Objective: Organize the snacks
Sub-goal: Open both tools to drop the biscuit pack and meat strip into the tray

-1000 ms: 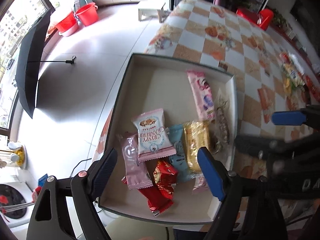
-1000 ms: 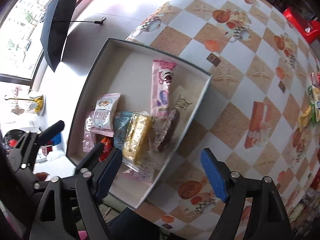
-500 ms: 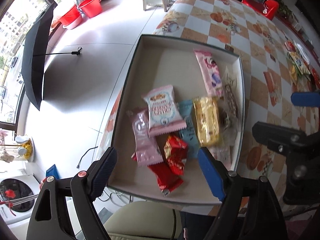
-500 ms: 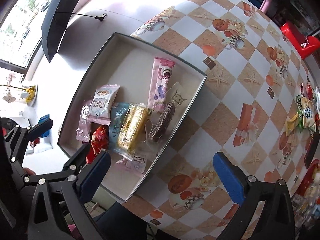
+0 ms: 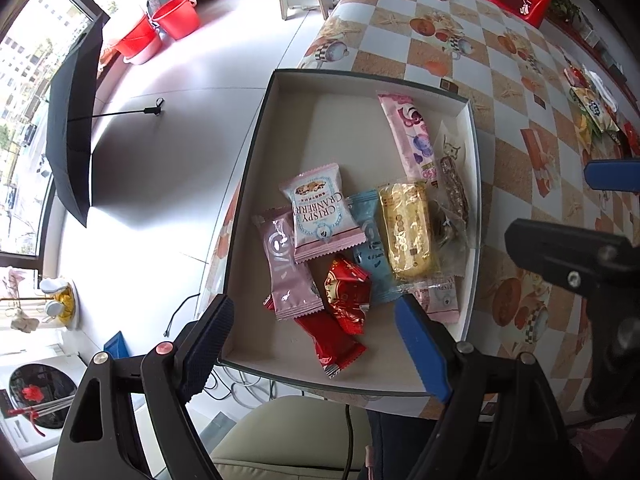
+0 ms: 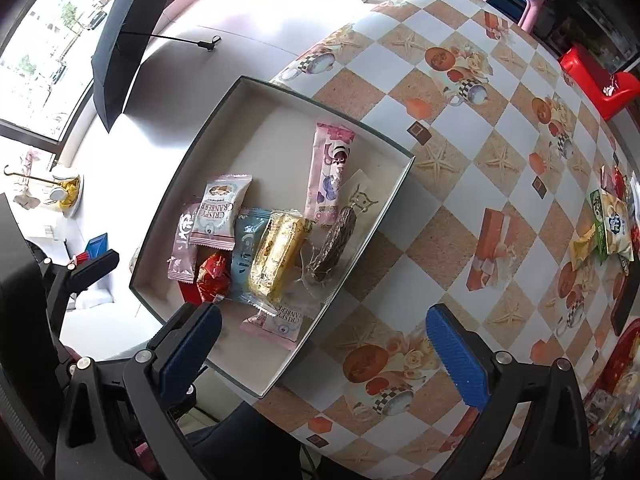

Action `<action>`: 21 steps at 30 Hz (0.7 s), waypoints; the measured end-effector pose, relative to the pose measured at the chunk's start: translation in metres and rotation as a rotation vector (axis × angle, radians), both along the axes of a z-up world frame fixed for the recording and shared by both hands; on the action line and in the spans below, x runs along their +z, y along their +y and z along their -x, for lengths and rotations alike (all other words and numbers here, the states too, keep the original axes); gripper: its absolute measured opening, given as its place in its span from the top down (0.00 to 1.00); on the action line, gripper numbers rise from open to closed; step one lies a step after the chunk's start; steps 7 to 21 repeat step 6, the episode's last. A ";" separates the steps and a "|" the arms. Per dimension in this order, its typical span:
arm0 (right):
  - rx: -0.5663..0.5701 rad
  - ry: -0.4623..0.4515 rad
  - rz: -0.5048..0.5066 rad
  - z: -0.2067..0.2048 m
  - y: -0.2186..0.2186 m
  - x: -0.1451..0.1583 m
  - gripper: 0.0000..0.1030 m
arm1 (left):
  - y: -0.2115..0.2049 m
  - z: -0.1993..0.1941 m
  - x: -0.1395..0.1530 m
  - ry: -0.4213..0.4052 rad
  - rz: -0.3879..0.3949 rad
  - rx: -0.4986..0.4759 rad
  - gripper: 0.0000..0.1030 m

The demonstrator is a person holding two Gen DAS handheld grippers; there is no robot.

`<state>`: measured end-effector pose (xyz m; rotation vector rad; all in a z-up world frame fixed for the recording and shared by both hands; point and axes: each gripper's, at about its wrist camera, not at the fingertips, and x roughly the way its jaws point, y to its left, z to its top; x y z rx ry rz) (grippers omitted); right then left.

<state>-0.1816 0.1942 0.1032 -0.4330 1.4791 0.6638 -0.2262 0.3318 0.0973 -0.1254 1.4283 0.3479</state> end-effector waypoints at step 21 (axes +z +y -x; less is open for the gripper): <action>0.005 -0.007 -0.012 0.000 0.000 0.006 0.00 | -0.006 -0.001 0.009 -0.036 -0.023 -0.017 0.17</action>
